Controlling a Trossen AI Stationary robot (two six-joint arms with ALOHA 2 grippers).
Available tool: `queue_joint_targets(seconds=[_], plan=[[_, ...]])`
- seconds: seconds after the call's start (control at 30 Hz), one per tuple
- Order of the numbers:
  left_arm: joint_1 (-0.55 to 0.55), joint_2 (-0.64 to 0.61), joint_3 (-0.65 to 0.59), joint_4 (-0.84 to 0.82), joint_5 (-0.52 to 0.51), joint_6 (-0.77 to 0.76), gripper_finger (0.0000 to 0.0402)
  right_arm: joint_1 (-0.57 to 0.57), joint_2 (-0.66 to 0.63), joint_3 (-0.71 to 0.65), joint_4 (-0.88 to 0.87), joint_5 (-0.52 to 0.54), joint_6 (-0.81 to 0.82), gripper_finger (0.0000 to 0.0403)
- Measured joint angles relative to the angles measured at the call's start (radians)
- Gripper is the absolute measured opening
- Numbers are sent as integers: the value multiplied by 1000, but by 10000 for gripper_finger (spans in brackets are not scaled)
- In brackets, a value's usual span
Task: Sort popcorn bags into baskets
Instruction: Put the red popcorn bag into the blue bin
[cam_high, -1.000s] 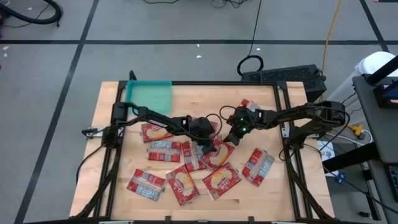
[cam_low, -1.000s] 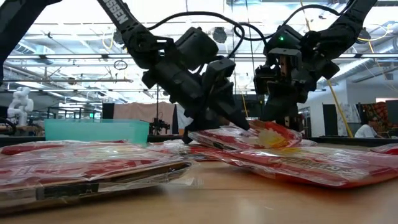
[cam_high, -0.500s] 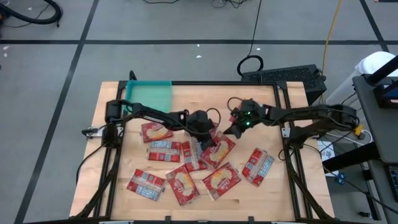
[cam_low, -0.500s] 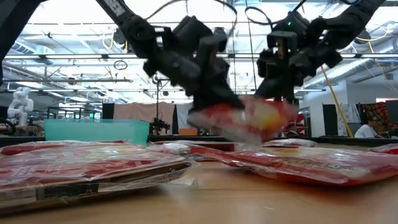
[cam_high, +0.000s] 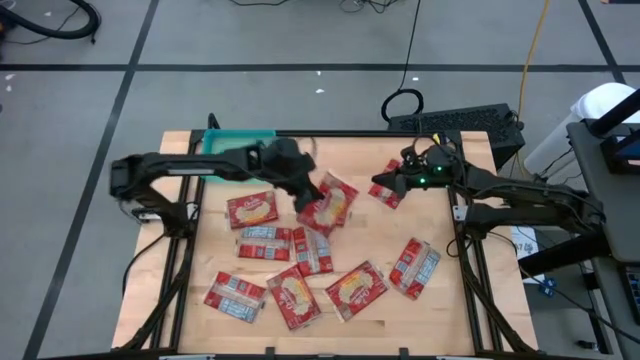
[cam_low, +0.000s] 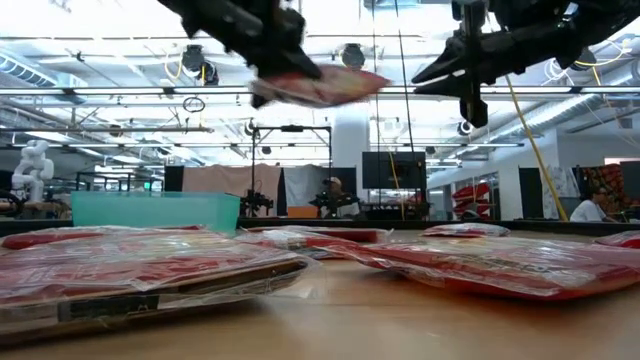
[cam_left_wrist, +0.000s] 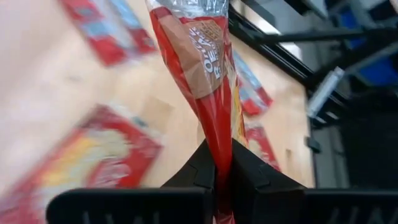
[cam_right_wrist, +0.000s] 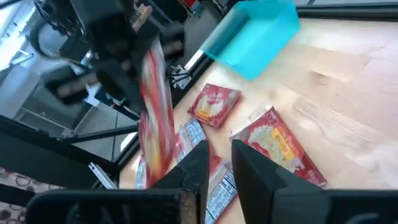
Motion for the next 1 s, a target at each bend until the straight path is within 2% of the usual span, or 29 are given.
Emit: queue_joint_targets(seconds=[0.3, 0.4, 0.53, 0.7, 0.83, 1.0], plan=[[205, -249, 0, -289, -87, 87, 24, 0, 24, 0, 8, 3, 24, 66], [288, -310, 0, -357, -92, 125, 24, 1, 27, 0, 7, 4, 34, 66], [384, -372, 0, -438, -152, 189, 25, 3, 27, 0, 7, 25, 38, 66], [497, -401, 0, -524, -218, 281, 25, 19, 28, 0, 7, 109, 82, 66], [576, -387, 0, -580, -308, 361, 25, 21, 29, 0, 7, 103, 164, 66], [678, -337, 0, -581, -329, 421, 26, 21, 27, 0, 7, 106, 226, 66]])
